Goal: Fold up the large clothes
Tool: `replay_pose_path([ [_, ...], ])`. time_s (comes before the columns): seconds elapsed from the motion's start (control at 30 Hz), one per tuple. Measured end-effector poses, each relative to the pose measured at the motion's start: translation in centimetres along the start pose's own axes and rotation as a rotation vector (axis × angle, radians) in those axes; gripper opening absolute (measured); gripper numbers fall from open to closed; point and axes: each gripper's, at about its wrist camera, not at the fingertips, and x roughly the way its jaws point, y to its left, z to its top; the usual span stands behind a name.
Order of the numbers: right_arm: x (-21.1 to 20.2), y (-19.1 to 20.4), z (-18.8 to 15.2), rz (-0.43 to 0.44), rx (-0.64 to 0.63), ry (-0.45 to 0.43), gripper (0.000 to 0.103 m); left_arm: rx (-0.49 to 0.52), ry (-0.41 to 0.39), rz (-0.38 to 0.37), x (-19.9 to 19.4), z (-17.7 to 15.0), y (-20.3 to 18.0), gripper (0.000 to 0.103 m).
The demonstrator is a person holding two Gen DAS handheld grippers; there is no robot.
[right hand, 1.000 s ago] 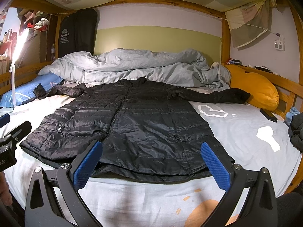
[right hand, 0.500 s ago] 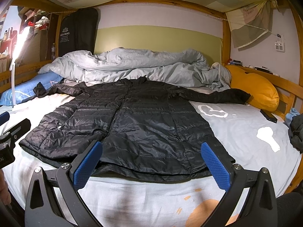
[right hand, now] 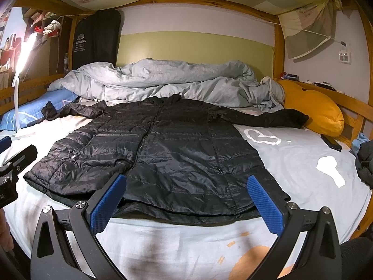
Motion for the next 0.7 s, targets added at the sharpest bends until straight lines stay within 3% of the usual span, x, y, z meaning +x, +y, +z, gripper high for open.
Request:
replay_pose_path([
  [0.17,-0.03,0.0,-0.02,-0.003,-0.003,-0.005,0.103,-0.007,-0.038,0.009,-0.67,0.14,0.27,0.103],
  [0.7,-0.14,-0.23,-0.09,-0.015,-0.012,-0.009,0.103,-0.003,-0.041,0.01,-0.89,-0.22,0.26,0.103],
])
